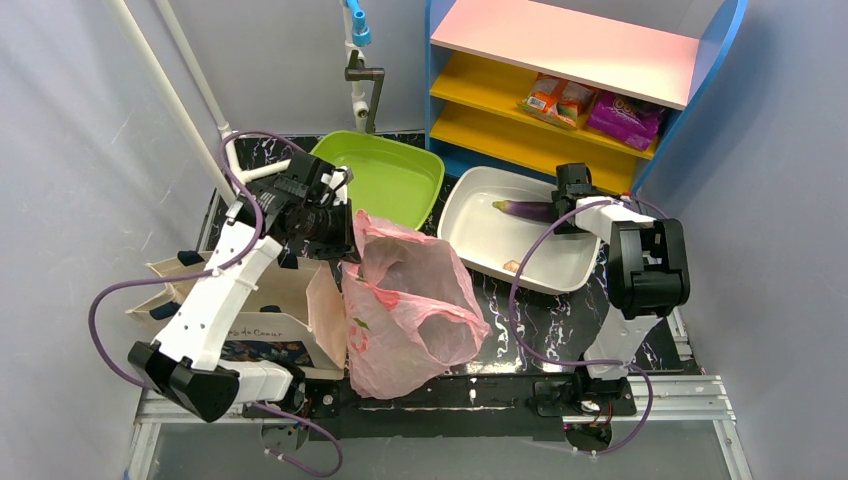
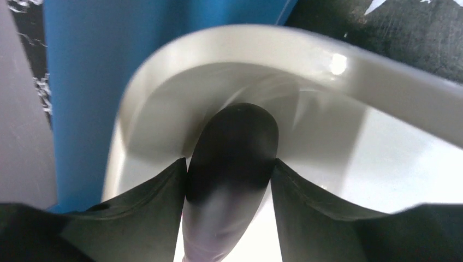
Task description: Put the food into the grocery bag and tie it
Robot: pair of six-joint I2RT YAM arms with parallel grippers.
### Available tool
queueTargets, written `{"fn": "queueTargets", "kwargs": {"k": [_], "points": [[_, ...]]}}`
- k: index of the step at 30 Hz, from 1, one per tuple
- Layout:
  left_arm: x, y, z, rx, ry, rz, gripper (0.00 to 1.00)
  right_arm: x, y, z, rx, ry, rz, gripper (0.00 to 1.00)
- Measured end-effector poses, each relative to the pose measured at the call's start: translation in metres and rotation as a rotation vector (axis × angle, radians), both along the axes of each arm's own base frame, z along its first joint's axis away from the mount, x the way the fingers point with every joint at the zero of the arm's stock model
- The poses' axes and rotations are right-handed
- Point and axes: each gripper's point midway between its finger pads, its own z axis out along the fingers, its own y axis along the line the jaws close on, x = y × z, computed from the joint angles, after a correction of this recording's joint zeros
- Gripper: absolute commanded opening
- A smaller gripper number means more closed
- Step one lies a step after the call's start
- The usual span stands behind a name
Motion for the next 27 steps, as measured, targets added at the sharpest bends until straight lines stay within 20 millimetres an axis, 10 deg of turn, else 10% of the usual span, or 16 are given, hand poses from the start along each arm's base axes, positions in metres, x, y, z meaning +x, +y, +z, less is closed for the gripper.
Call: {"fn": "queueTargets", "kwargs": {"k": [8, 18, 27], "points": [[0.011, -0.005, -0.002, 0.008, 0.017, 0.000, 0.00, 0.000, 0.003, -0.009, 0.061, 0.025, 0.029, 0.26], [0.010, -0.005, 0.002, 0.003, 0.004, -0.003, 0.00, -0.007, 0.017, -0.003, 0.059, 0.023, 0.203, 0.17], [-0.001, -0.005, 0.012, -0.044, -0.039, -0.022, 0.00, -0.029, 0.033, 0.066, 0.019, -0.129, 0.361, 0.14]]}}
